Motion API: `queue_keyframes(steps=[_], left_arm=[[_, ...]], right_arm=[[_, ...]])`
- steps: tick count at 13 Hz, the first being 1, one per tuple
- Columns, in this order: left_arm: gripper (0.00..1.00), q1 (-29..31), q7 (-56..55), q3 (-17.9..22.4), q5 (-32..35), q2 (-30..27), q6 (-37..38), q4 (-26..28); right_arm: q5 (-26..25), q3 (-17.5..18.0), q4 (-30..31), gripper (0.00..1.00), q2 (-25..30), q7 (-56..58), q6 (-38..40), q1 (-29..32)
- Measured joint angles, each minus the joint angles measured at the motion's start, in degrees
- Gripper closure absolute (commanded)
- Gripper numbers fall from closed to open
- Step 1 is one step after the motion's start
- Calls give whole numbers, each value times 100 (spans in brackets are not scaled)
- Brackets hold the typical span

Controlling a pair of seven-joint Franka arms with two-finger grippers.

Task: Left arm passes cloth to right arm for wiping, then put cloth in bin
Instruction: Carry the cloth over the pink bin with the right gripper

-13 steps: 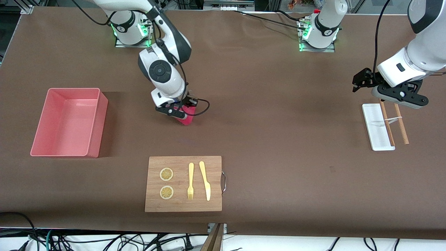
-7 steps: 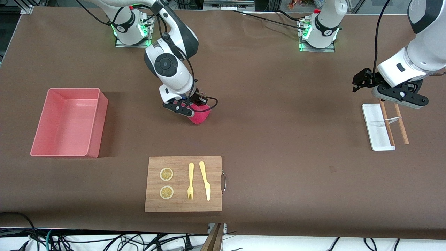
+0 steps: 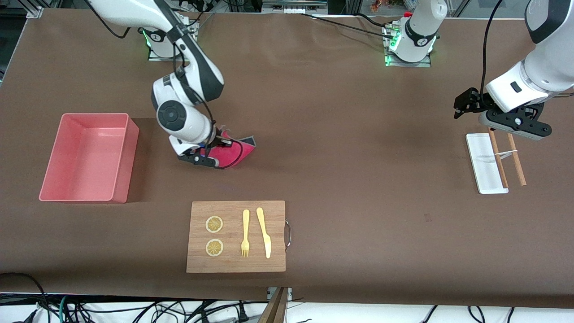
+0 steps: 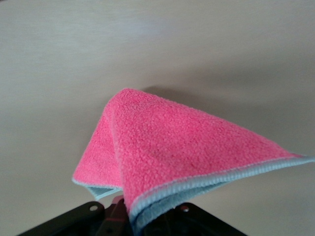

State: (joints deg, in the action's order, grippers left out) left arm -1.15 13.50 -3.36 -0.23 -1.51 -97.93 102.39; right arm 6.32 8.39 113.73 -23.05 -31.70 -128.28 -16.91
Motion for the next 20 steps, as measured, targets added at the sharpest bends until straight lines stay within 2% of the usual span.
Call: queue_keyframes(steps=[2,6,10,14,17,20], left_arm=[[0,-1,0,-2,0,3,8,0],[0,-1,0,-7,0,5,10,0],[0,-29,0,-21,0,47,-7,-10],[0,-68,-3,-27,0,92,-8,-22],[0,-65,-9,-26,0,168,-37,-79],[0,-63,-11,-22,0,298,-50,-235]], right_arm=[[-17,-207,160,100,12,739,-6,201],[-21,-859,338,100,17,2607,-64,590],[-21,-1209,346,100,115,3807,-67,797],[-444,-1299,331,100,487,4323,82,972],[-820,-1298,166,100,989,4353,799,1000],[-951,-1302,-54,100,1602,4773,1594,1174]])
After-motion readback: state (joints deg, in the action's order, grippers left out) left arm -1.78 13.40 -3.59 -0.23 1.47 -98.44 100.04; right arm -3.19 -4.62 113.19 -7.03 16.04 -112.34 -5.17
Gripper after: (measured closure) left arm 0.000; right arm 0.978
